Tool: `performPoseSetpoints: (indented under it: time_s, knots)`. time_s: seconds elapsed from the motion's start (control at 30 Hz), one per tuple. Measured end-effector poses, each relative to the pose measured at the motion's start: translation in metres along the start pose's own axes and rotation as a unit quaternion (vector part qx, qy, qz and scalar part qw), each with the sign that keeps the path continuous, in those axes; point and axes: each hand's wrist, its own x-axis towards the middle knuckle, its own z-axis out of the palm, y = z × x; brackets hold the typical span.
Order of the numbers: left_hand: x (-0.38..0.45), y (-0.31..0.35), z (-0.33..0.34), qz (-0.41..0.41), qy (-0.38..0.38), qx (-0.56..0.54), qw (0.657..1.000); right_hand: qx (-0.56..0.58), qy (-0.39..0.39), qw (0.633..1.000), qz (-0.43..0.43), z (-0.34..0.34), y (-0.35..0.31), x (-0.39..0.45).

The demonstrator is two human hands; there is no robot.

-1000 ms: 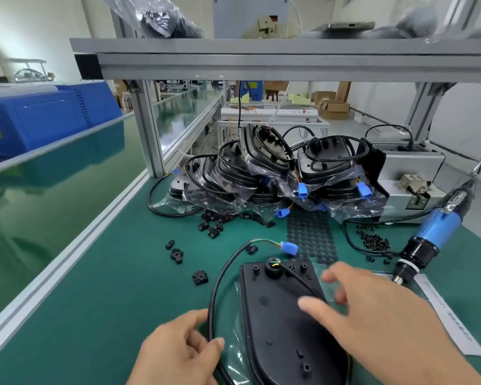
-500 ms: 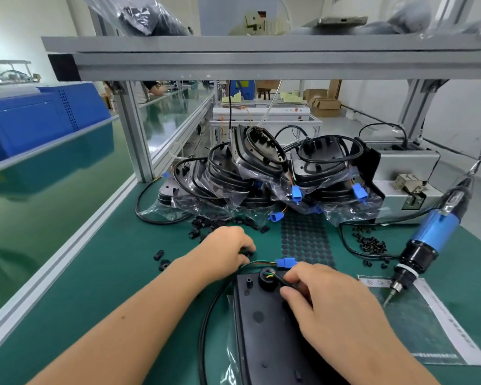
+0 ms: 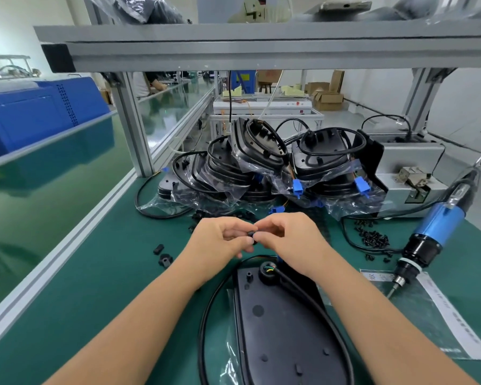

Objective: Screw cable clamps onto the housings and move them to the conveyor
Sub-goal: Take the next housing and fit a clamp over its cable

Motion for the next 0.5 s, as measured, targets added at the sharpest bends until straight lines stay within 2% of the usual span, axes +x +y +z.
performPoseSetpoints:
  time_s: [0.2, 0.33, 0.4, 0.5]
  knots:
    - [-0.012, -0.004, -0.002, -0.059, 0.031, -0.112, 0.992, 0.02, -0.023, 0.999, 0.009, 0.004, 0.001, 0.007]
    - [-0.016, -0.008, -0.006, -0.122, 0.129, -0.142, 0.974, 0.007, -0.052, 0.998, 0.045, 0.002, -0.004, 0.01]
    - [-0.017, -0.009, -0.009, -0.141, 0.164, -0.126, 0.968, -0.027, -0.024, 0.998, 0.048, -0.006, -0.007, 0.006]
    - [-0.023, -0.006, -0.012, -0.123, 0.172, -0.079, 0.974, -0.062, 0.051, 0.996, 0.023, -0.026, -0.014, -0.025]
